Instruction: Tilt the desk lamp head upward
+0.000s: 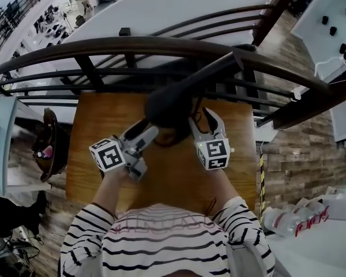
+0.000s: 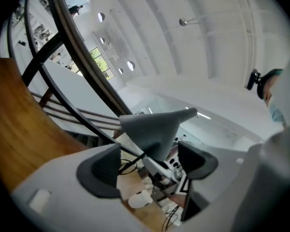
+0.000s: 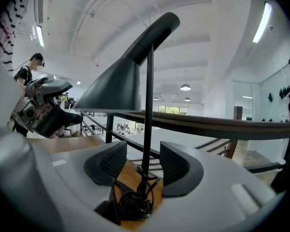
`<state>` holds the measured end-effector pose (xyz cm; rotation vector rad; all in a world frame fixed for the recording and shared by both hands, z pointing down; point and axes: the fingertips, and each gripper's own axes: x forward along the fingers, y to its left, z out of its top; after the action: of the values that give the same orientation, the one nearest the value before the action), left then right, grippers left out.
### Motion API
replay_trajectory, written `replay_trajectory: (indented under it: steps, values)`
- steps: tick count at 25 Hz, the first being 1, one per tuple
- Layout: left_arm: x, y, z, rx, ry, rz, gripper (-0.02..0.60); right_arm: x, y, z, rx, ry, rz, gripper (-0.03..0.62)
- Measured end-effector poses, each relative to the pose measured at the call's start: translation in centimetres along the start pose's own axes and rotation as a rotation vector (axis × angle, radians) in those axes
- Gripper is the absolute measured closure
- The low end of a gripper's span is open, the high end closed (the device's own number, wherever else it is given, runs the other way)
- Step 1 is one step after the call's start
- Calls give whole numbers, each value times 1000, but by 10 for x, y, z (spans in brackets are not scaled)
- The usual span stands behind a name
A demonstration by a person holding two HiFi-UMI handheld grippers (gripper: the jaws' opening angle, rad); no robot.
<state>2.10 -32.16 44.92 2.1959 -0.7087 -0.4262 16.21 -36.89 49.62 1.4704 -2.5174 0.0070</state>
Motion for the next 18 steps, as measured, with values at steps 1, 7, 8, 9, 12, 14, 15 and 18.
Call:
replay_trajectory:
  steps: [1, 7, 8, 9, 12, 14, 15, 18]
  values:
    - [3, 0, 0, -17, 3, -13, 216, 5, 0, -2, -3, 4, 6, 384]
    - [13, -1, 9, -43, -21, -65, 216, 29, -5, -11, 2, 10, 4, 445]
    - [13, -2, 10, -41, -22, -73, 218, 30, -6, -12, 10, 11, 2, 458]
    - [13, -4, 12, -43, -23, -81, 219, 31, -7, -13, 18, 10, 4, 480]
    - [14, -7, 15, -59, -18, -91, 221, 33, -7, -11, 30, 4, 22, 537]
    - [16, -9, 18, -64, -11, -91, 221, 33, -9, -8, 28, 0, 27, 540]
    - [18, -9, 19, -66, -8, -89, 221, 34, -10, -7, 26, -1, 29, 542]
    - [19, -7, 20, -73, 6, -73, 221, 36, -11, -8, 22, -9, 31, 542]
